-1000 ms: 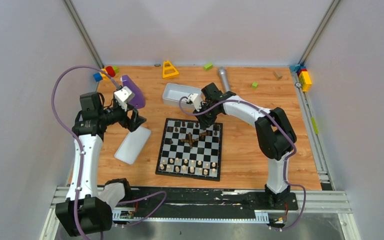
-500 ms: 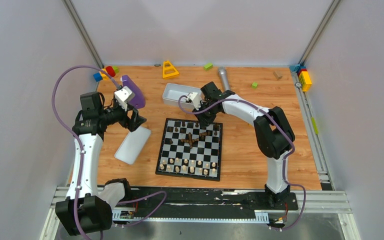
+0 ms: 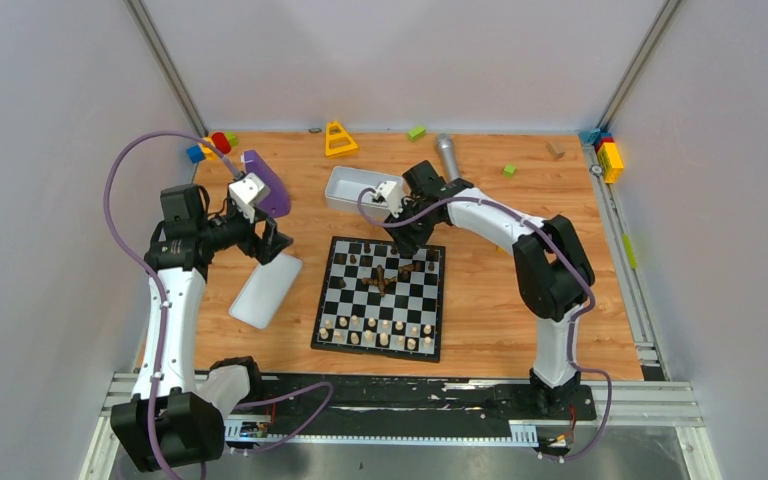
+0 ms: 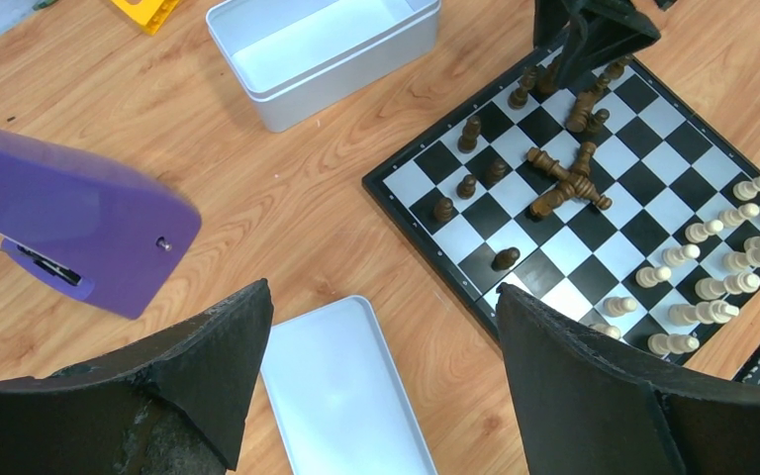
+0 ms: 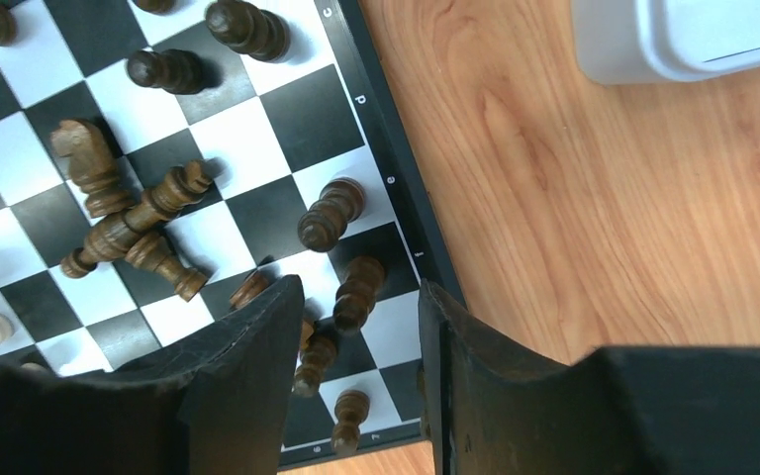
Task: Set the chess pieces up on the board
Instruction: Move the chess piece to the chessboard, then pick up the chess piece from the chessboard.
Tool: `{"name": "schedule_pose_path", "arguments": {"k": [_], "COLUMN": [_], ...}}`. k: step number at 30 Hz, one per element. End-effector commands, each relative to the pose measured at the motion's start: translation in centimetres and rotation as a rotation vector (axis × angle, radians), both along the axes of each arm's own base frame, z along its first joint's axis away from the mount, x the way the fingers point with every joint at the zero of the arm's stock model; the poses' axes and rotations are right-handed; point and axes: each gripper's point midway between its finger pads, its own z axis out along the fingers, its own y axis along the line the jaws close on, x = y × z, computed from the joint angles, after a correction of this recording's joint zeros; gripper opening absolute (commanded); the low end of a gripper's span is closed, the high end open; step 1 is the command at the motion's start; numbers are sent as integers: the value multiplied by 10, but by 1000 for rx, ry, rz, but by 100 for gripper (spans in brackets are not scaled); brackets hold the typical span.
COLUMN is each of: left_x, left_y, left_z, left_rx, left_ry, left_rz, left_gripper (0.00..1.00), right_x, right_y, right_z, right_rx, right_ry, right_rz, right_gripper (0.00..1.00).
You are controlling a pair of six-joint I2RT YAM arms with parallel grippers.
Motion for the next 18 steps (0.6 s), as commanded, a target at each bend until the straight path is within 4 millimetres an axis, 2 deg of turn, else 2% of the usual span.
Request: {"name": "schedule_pose_path", "arguments": {"k": [1, 4, 8, 13, 18], "left_x": [-4, -5, -7, -9, -11], "left_y": [0, 1, 0, 0, -1], "left_z": [5, 5, 6, 8, 9], "left_rx": [9, 11, 11, 13, 9], "left_ry": [-31, -31, -29, -33, -31], "left_rz": [-7, -3, -2, -2, -1], "left_gripper": [91, 91, 92, 92, 92], "right_x": [7, -5, -27, -53, -59], "right_y": [4, 2, 3, 6, 9], "right_z": [66, 75, 72, 49, 30], "right_rx": [90, 102, 104, 68, 34], "right_ry": [-124, -117, -85, -29, 5], "right_rz": [1, 21, 63, 112, 123], "right_gripper": [48, 47, 43, 42, 41]}}
